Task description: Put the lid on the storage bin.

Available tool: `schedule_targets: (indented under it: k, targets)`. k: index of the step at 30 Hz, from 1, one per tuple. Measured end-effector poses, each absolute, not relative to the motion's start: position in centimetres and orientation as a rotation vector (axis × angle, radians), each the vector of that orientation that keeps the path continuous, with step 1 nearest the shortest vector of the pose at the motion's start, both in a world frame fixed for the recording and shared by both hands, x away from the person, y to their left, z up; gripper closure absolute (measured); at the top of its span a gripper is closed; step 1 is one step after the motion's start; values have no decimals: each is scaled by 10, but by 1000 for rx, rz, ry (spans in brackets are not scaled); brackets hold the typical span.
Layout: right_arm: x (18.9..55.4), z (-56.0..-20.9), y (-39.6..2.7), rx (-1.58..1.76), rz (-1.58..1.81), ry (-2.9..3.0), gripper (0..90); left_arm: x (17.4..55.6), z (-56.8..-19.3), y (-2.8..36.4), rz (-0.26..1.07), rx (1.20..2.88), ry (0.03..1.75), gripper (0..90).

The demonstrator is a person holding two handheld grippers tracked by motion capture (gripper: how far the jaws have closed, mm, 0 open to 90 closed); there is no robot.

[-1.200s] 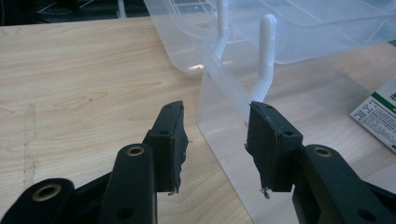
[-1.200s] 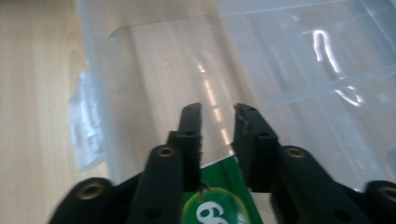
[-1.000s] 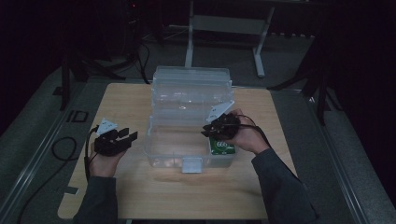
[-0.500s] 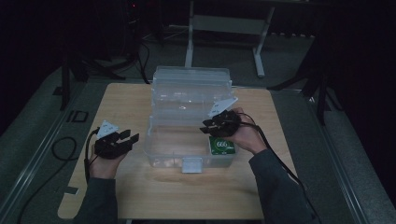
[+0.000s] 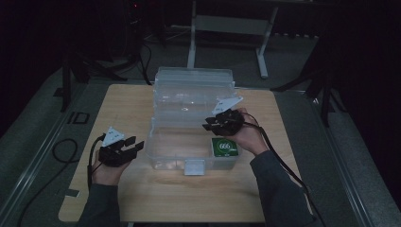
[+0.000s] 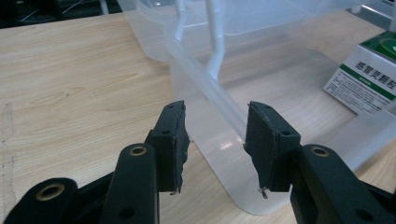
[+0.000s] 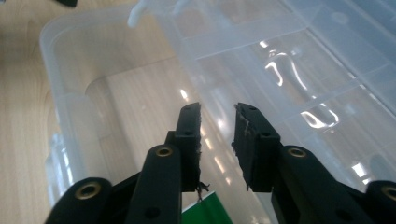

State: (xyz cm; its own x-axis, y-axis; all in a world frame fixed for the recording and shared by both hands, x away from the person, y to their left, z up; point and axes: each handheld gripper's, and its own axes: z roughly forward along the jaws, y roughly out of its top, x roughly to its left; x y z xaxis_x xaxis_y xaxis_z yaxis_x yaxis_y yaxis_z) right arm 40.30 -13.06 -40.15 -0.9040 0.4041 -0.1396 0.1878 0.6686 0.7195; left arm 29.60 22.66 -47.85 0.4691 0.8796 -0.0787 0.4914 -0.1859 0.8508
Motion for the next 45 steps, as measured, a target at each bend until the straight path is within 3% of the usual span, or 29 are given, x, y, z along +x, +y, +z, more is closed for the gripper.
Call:
schedule_targets:
  k: [16, 29, 45]
  targets:
    - [411, -400, -132, 531, 1100, 2543, 636, 272, -474, 214, 562, 1854, 1069, 632]
    - [418, -401, -131, 551, 1115, 2526, 644, 256, -476, 199, 567, 1911, 974, 894]
    - [424, -391, -138, 551, 1083, 2484, 617, 256, -493, 164, 481, 2007, 841, 900]
